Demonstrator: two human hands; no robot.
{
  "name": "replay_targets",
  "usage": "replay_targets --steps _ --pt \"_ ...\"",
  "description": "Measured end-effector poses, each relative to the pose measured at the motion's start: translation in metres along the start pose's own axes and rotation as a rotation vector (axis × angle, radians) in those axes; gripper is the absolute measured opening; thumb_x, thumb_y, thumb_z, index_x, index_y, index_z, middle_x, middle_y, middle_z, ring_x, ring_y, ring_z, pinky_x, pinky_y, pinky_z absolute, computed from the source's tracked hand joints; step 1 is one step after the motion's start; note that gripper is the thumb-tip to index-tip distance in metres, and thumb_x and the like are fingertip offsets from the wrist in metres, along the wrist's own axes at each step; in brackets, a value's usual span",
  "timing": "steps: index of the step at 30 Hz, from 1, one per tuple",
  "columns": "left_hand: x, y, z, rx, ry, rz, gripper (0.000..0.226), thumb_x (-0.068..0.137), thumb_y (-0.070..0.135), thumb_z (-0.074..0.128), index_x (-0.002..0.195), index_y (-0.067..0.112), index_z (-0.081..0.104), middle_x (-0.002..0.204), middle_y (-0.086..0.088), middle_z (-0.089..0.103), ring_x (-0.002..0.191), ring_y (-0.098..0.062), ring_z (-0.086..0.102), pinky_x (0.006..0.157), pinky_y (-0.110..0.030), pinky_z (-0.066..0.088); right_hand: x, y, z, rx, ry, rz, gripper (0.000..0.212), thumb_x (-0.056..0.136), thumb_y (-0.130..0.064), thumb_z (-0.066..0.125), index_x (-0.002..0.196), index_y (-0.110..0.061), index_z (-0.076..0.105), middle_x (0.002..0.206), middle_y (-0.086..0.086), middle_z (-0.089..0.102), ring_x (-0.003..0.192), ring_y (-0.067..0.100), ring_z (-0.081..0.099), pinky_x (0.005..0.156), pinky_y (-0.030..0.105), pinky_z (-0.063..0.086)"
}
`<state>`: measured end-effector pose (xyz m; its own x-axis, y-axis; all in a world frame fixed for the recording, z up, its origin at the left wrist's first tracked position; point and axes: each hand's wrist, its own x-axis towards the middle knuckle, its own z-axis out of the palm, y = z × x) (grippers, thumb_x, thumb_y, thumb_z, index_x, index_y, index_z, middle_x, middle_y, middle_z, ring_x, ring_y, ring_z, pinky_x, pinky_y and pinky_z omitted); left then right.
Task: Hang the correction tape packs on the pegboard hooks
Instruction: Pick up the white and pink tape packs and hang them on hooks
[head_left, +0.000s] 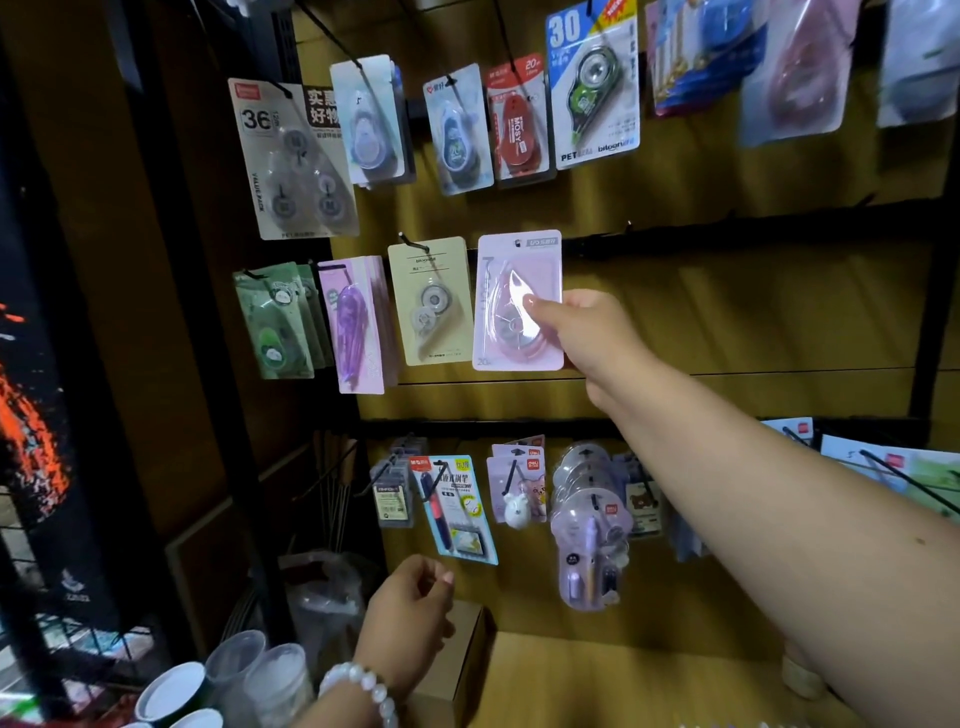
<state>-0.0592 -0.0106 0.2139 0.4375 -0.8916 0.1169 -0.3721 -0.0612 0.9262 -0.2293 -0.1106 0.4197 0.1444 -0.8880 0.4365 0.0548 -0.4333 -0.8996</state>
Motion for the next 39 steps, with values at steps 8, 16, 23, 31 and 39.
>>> replay_targets --steps 8,16,23,31,39 --pt "-0.002 0.001 0.001 0.024 -0.004 0.019 0.014 0.096 0.016 0.054 0.085 0.009 0.059 0.064 -0.001 0.058 0.048 -0.013 0.058 0.047 -0.024 0.046 0.016 0.008 0.002 -0.016 0.05 0.039 0.018 0.091 -0.029 0.064 0.098 -0.013 0.062 0.088 -0.006 0.067 0.076 0.007 0.066 0.056 0.02 0.046" --pt "-0.001 0.003 0.004 0.012 -0.023 0.013 0.013 0.096 0.015 0.054 0.087 0.008 0.059 0.066 -0.003 0.059 0.049 -0.015 0.058 0.047 -0.023 0.045 0.052 0.017 0.006 -0.249 0.163 0.109 0.036 0.088 -0.04 0.064 0.103 -0.008 0.064 0.101 0.005 0.07 0.083 0.023 0.068 0.059 0.028 0.051" --pt "0.002 0.0 0.012 0.047 -0.028 0.032 0.012 0.095 0.016 0.055 0.085 0.011 0.059 0.064 -0.001 0.06 0.051 -0.017 0.058 0.051 -0.025 0.047 0.041 0.036 0.001 -0.434 0.115 0.117 0.045 0.092 -0.047 0.054 0.107 -0.006 0.062 0.09 0.008 0.068 0.061 0.018 0.062 0.054 0.026 0.048" --pt "-0.004 -0.018 0.035 0.265 -0.114 0.036 0.016 0.091 0.028 0.059 0.076 0.024 0.056 0.07 0.003 0.064 0.075 -0.027 0.068 0.071 -0.042 0.056 -0.057 0.089 -0.017 -0.606 0.026 0.06 0.039 0.09 -0.048 0.054 0.082 -0.012 0.061 0.078 0.003 0.069 0.079 0.024 0.063 0.074 0.037 0.051" --pt "-0.019 -0.055 0.083 0.595 -0.243 0.051 0.017 0.093 0.036 0.055 0.097 0.02 0.058 0.095 -0.007 0.071 0.076 -0.019 0.06 0.065 -0.026 0.043 -0.156 0.201 -0.042 -0.786 -0.181 0.264 0.035 0.091 -0.045 0.057 0.066 -0.024 0.045 0.076 0.003 0.062 0.078 0.024 0.059 0.061 0.03 0.035"
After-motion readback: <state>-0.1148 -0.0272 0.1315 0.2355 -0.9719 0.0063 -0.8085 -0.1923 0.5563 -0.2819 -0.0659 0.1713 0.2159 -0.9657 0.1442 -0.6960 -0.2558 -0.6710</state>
